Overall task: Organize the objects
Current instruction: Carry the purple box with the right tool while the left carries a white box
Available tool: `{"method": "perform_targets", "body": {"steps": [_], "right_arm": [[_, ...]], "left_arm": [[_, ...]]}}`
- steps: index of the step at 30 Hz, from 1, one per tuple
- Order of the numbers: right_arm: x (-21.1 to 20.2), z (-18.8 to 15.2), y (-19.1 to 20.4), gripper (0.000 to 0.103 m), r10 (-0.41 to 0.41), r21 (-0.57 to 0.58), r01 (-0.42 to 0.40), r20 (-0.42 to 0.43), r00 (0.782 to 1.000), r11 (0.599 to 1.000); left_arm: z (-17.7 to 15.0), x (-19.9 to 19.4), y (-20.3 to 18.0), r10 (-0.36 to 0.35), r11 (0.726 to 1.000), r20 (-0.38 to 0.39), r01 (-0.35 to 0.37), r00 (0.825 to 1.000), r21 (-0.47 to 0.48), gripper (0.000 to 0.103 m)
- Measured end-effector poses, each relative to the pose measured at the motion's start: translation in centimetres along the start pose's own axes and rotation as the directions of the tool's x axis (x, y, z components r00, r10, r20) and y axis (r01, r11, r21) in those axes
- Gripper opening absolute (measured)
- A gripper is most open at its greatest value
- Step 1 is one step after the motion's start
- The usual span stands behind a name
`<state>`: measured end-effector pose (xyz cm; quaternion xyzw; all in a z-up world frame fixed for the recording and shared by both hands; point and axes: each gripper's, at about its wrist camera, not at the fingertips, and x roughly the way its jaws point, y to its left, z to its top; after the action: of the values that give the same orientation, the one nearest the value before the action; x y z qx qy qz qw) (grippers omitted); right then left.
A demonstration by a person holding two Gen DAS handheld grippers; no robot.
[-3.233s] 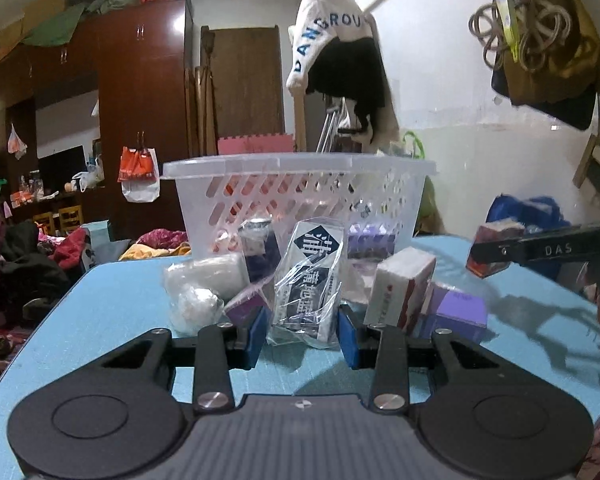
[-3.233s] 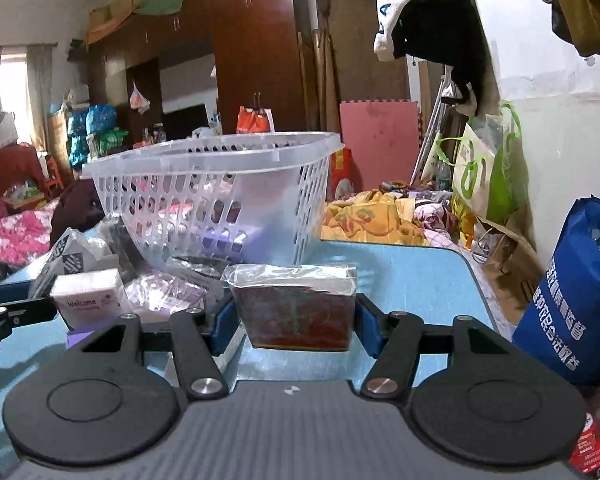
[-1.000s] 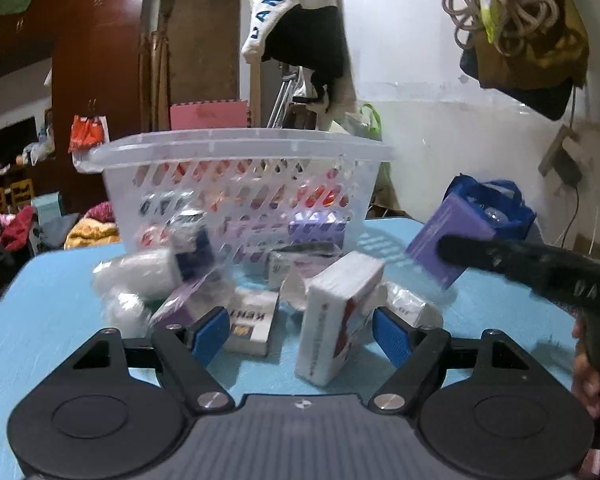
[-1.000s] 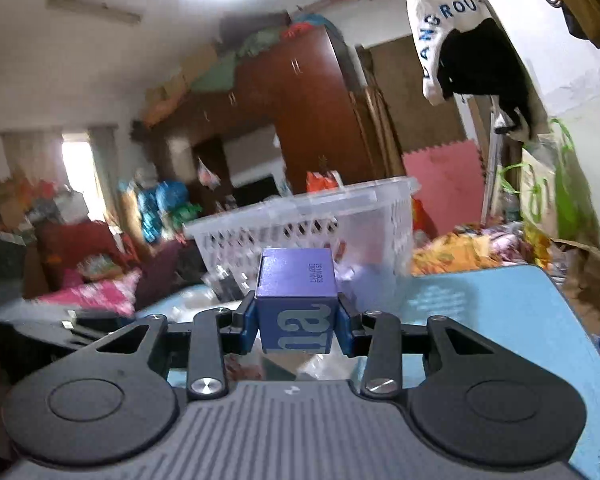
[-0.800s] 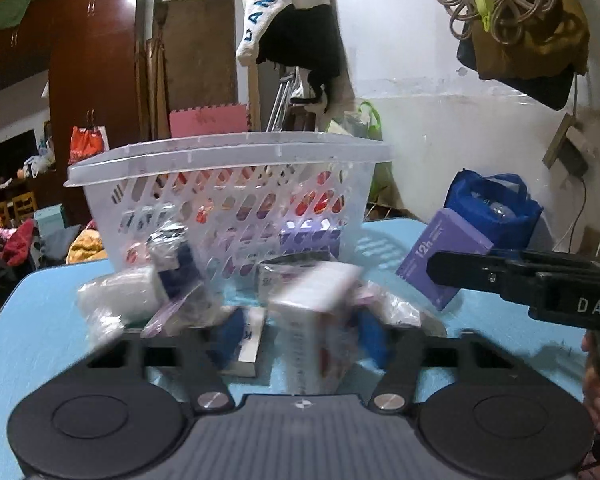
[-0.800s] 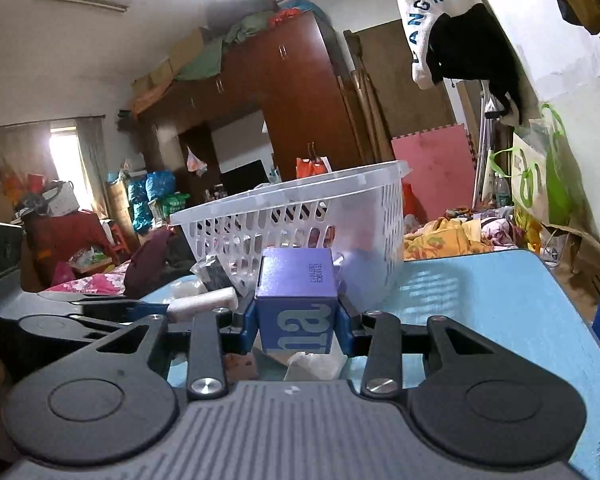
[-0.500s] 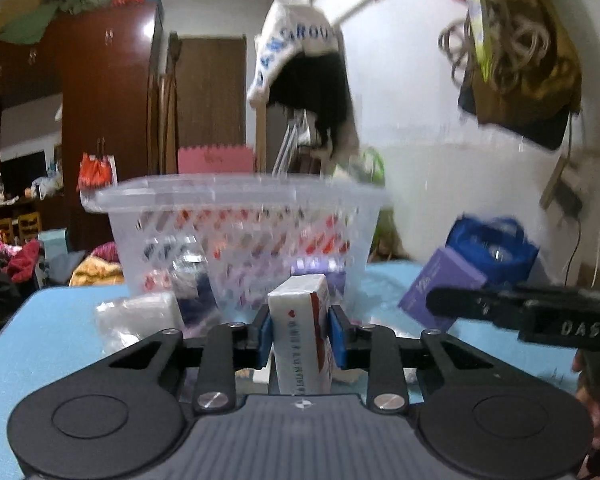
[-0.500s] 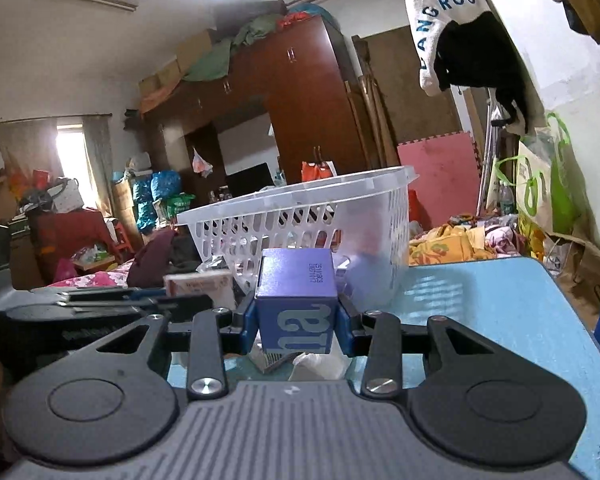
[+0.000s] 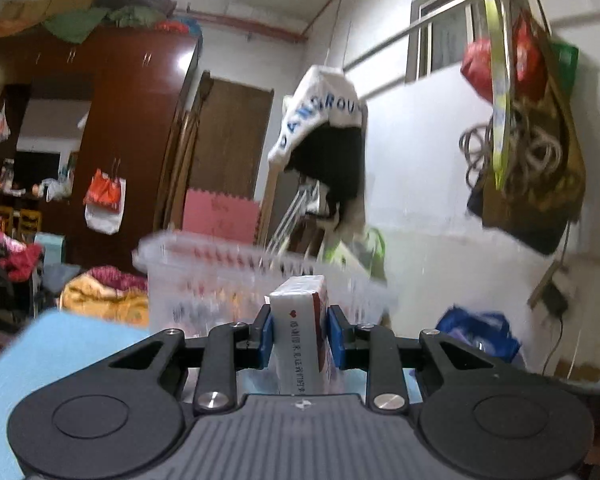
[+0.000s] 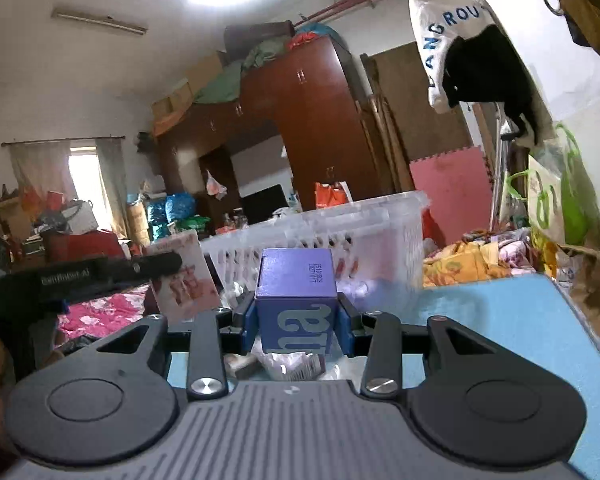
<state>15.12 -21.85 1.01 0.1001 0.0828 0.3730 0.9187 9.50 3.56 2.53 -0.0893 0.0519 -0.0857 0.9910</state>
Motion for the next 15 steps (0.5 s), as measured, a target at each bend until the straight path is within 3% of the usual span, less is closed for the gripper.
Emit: {"method": "perform_targets", "body": {"steps": [5,8,13,14,15], "right_arm": [[2.6,7.0,1.5,0.042,-0.042,-0.103,0.044,0.024,0.999,0.994],[6.6,11.1,1.8,0.042,-0.067,-0.148,0.061,-0.033,0.997,0.987],[11.7,12.6,1.4,0.042,-0.129,-0.180,0.108,-0.109,0.986,0.978],[12.5,12.2,1.3,0.043,-0.129,-0.196,0.102,-0.134,0.982,0.975],[13.4,11.8,1.3,0.047,-0.130,-0.209,0.095,-0.161,0.978,0.973]], "left_arm": [[6.7,3.0,0.5,-0.031,0.999,-0.045,0.029,0.999,-0.043,0.032],[9.8,6.3,0.4,0.038,0.999,-0.057,-0.039,0.998,-0.024,0.032],[11.1,11.9,2.1,0.095,0.991,-0.149,-0.107,0.984,-0.076,0.033],[11.0,12.8,2.4,0.107,0.990,-0.174,-0.120,0.979,-0.069,0.041],[10.8,14.0,2.4,0.113,0.991,-0.217,-0.126,0.970,-0.047,0.057]]}}
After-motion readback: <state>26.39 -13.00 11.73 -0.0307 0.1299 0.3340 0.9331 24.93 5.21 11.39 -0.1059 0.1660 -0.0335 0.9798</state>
